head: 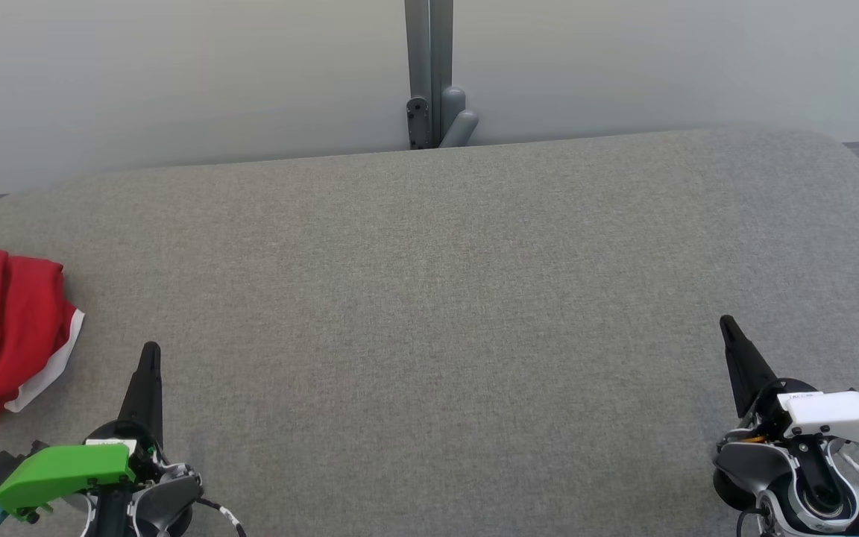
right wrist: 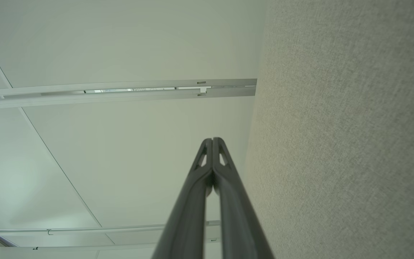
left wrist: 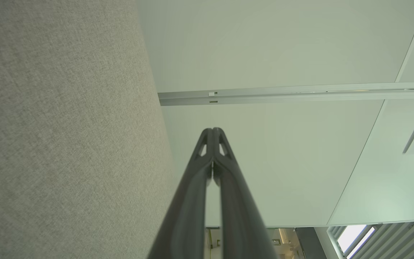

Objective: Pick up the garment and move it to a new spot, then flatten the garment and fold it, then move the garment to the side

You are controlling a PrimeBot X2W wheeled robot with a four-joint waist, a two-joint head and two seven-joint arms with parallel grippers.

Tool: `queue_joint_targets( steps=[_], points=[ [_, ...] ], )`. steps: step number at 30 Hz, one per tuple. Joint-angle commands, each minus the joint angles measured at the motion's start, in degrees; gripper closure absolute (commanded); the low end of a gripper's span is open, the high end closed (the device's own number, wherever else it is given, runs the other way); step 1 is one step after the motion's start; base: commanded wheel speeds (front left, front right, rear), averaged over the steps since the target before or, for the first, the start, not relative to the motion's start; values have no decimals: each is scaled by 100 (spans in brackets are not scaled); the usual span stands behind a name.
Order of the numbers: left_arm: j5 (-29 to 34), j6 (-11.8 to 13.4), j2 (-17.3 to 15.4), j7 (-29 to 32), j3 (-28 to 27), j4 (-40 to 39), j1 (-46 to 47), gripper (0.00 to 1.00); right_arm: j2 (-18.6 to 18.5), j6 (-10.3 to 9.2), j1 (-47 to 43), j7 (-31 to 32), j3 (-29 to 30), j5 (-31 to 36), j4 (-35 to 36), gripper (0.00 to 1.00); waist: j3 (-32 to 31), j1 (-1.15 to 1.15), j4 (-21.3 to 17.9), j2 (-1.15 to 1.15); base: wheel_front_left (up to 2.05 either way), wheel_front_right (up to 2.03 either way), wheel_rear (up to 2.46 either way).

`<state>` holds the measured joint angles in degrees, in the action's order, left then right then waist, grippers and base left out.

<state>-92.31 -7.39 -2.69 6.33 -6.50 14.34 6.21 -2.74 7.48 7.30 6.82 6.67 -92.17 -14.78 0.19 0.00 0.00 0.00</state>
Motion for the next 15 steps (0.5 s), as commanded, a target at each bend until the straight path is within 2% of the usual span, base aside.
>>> queue_joint_targets(
  steps=[1,15],
  points=[
    [-16,-25,-36,5,-10,-19,60,100,-26,2,-70,21,9,-30,20,100,0,0,0,0,0,0,0],
    [-16,-25,-36,5,-10,-19,60,100,-26,2,-70,21,9,-30,20,100,0,0,0,0,0,0,0]
  ],
)
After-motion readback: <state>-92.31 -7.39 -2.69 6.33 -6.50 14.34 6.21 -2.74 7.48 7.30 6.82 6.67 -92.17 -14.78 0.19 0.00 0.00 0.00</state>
